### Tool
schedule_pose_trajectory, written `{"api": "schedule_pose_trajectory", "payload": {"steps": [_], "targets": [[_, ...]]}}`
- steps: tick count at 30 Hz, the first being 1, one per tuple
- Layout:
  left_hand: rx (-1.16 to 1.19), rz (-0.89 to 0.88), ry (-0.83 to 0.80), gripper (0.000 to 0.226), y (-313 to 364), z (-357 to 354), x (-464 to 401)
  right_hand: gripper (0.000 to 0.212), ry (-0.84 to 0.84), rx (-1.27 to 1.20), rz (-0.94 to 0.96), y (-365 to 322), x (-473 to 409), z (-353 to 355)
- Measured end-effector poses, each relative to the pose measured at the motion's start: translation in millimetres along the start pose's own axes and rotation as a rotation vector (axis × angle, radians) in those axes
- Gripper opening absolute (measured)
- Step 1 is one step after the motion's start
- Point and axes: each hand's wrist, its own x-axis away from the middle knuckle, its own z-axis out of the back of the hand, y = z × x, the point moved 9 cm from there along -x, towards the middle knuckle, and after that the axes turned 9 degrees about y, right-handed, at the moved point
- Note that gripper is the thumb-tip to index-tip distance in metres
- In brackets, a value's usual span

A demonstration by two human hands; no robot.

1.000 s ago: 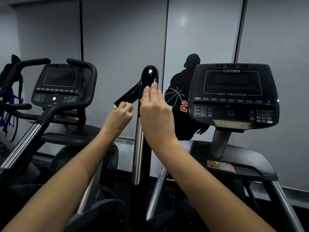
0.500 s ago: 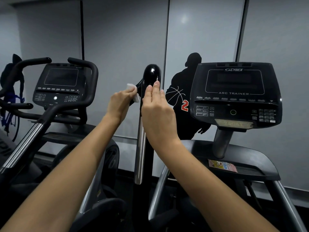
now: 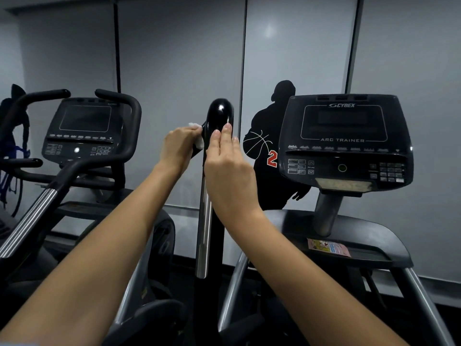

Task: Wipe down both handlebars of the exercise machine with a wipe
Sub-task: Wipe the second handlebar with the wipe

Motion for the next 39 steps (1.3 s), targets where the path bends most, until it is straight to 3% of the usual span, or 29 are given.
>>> {"api": "schedule_pose_trajectory", "payload": {"steps": [2, 7, 9, 14, 19, 23, 27, 31, 36, 39], "targets": [[-0.016, 0.016, 0.016, 0.015, -11, 0, 12, 0.051, -0.003, -0.004, 0.001, 0, 0, -1], [0.033, 0.084, 0.076, 0.038, -39, 17, 65, 0.052, -0.024, -0.001, 0.0, -1, 1, -2], [0.091, 0.121, 0.108, 0.032, -41, 27, 69, 0.052, -0.022, 0.003, -0.003, 0, 1, -2], [0.259, 0.464, 0.17, 0.029, -49, 34, 49, 0.052, -0.029, 0.0, 0.001, -1, 1, -5], [0.294, 0.536, 0.285, 0.037, -41, 39, 78, 0.052, -0.038, -0.014, -0.017, -1, 1, -3], [0.354, 0.669, 0.276, 0.03, -51, 17, 99, 0.053, -0.023, -0.001, -0.013, -1, 0, 0], [0.565, 1.055, 0.296, 0.033, -76, -3, 95, 0.053, -0.035, 0.018, 0.005, -3, 1, 0], [0.804, 1.266, 0.245, 0.021, -65, -20, 118, 0.052, -0.046, 0.031, 0.006, -3, 2, -2], [1.194, 1.548, 0.35, 0.02, -56, -33, 122, 0.052, -0.045, 0.053, 0.017, -4, 2, -3], [1.356, 1.604, 0.364, 0.036, -60, -41, 117, 0.052, -0.045, 0.045, 0.022, -4, 3, -2]]}}
